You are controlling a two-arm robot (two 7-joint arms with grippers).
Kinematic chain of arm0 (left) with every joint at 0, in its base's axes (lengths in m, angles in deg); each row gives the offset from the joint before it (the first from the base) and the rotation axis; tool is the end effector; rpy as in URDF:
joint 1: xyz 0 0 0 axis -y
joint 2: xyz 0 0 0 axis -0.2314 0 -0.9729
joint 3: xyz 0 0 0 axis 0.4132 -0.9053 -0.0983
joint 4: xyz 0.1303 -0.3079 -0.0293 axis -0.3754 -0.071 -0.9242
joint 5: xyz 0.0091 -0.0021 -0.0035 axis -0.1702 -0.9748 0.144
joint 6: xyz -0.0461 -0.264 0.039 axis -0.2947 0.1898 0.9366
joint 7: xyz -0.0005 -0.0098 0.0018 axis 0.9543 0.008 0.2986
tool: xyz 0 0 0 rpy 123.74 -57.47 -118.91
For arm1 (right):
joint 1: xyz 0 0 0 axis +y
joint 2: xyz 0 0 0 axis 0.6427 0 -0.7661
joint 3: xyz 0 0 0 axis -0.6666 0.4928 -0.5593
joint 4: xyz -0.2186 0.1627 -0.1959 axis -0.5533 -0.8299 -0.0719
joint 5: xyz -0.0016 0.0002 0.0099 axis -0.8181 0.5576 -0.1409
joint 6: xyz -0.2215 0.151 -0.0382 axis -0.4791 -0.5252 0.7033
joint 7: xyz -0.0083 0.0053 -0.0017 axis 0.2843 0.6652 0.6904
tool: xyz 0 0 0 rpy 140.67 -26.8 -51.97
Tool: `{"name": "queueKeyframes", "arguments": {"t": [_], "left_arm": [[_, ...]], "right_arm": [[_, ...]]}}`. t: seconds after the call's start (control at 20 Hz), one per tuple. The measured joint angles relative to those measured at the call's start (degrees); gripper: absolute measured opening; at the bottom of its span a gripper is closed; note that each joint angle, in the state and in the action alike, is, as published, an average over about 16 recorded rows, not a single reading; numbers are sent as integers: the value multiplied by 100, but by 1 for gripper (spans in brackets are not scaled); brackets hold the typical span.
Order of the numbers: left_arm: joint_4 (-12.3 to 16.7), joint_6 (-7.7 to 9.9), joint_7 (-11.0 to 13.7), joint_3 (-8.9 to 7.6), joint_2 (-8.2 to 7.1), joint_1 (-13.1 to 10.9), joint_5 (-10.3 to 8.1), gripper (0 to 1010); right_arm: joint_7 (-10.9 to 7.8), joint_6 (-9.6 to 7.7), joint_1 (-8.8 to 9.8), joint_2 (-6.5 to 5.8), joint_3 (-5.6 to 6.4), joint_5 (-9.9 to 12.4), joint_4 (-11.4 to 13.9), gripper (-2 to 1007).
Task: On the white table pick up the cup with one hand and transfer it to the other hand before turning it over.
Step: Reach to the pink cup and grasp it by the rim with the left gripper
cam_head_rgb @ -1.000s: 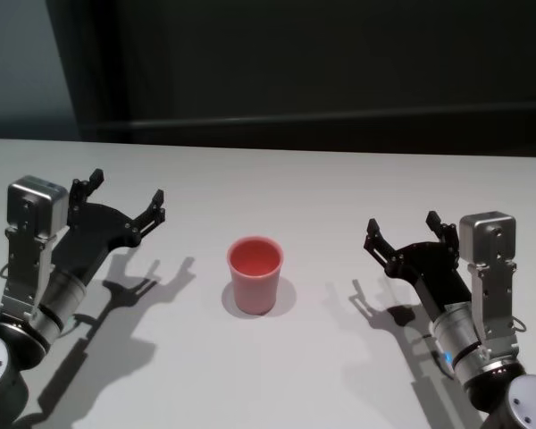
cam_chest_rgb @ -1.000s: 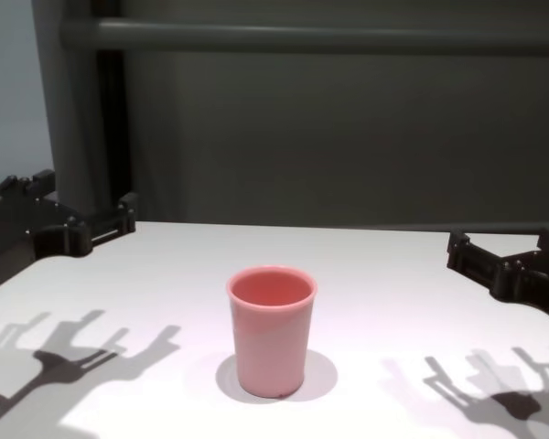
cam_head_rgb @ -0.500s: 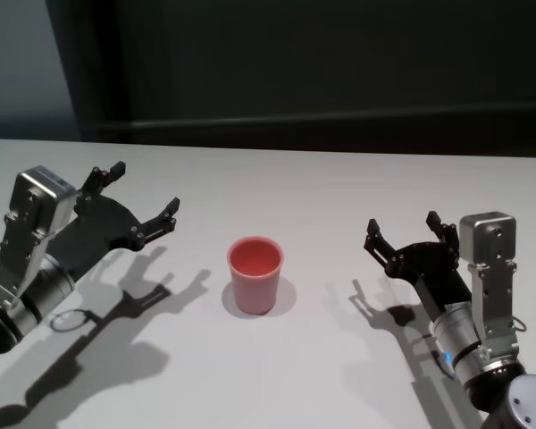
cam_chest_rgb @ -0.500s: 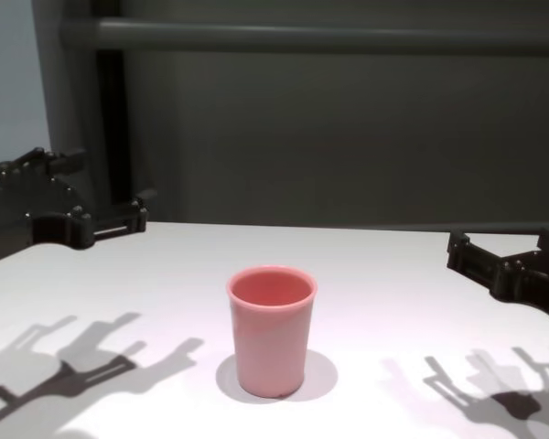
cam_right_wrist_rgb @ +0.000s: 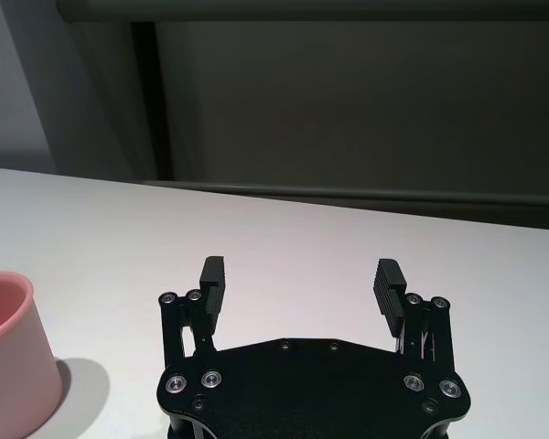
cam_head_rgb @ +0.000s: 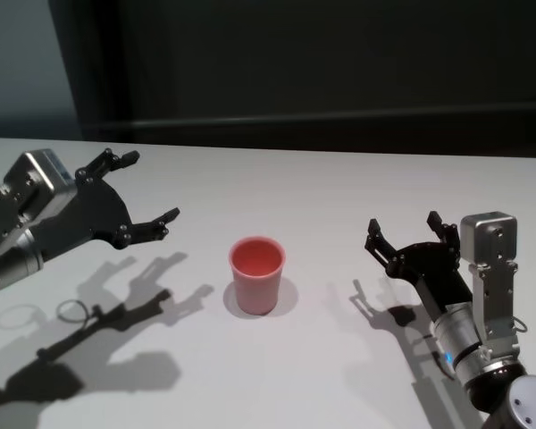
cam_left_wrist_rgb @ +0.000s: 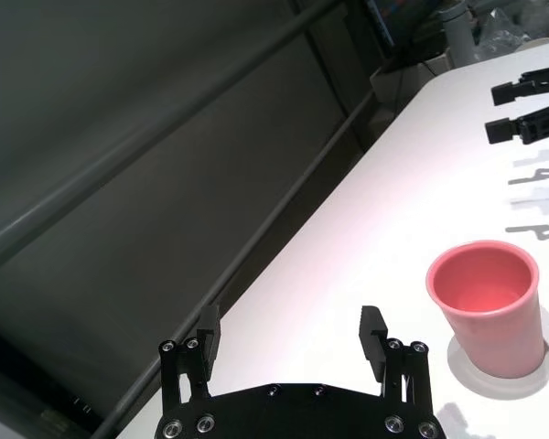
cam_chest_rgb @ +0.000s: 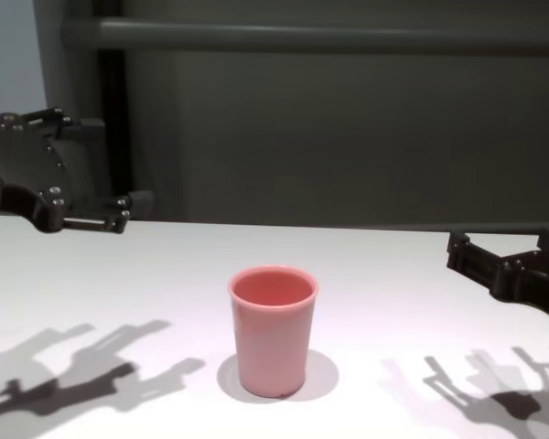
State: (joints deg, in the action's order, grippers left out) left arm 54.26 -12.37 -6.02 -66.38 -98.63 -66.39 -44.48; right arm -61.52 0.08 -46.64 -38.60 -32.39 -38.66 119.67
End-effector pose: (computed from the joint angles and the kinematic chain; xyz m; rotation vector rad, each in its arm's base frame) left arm 0.3346 0.1295 -0.2649 0.3634 -0.4306 0.7510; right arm 0.2610 0.0222 -0.3506 0.0395 0.0388 -1.3660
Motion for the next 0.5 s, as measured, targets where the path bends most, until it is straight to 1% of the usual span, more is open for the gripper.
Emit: {"name": "queueKeyframes", "arguments": {"t": [0.15,0.25,0.35,0.5], "left_arm": [[30,-23,385,196,-273,264,96,1001],[34,-45,639,344,-420,463,170,1001],[30,-70,886,499,-547,674,251,1001],[6,-122,1237,732,-689,997,372,1001]], "right_arm": [[0,0,0,0,0,0,0,1003],[0,0,0,0,0,0,0,1003],[0,0,0,0,0,0,0,1003],[0,0,0,0,0,0,0,1003]]}}
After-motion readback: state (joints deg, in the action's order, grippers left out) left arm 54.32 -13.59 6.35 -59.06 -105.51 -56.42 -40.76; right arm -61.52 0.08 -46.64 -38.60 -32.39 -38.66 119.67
